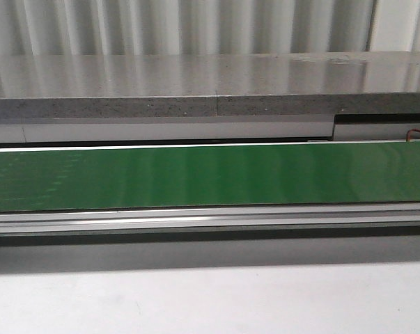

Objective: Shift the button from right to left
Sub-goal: 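Move the right gripper down toward the yellow push button in the green tray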

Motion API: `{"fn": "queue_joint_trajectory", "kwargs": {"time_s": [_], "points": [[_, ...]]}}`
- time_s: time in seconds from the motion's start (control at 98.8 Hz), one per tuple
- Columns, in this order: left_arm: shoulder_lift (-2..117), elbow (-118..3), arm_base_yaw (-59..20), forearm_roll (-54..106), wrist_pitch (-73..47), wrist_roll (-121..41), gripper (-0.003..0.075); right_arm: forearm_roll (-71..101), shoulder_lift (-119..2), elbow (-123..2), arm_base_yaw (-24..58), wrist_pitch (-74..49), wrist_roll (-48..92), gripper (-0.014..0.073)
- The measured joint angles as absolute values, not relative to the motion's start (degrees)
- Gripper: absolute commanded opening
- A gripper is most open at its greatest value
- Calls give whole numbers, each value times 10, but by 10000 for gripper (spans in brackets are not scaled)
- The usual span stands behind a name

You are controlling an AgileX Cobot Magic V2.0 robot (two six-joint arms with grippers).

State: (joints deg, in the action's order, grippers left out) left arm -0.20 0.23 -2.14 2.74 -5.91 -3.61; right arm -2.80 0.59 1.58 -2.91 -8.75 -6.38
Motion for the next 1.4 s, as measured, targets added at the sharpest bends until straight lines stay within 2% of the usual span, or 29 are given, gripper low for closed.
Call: {"fn": "queue_joint_trajectory", "kwargs": {"time_s": [1.244, 1.396], "points": [[-2, 2, -21, 27, -59, -36, -20, -28, 6, 16, -29, -87, -64, -67], [-2, 2, -21, 27, -59, -36, -20, -28, 6, -18, -29, -142, -64, -67]]}}
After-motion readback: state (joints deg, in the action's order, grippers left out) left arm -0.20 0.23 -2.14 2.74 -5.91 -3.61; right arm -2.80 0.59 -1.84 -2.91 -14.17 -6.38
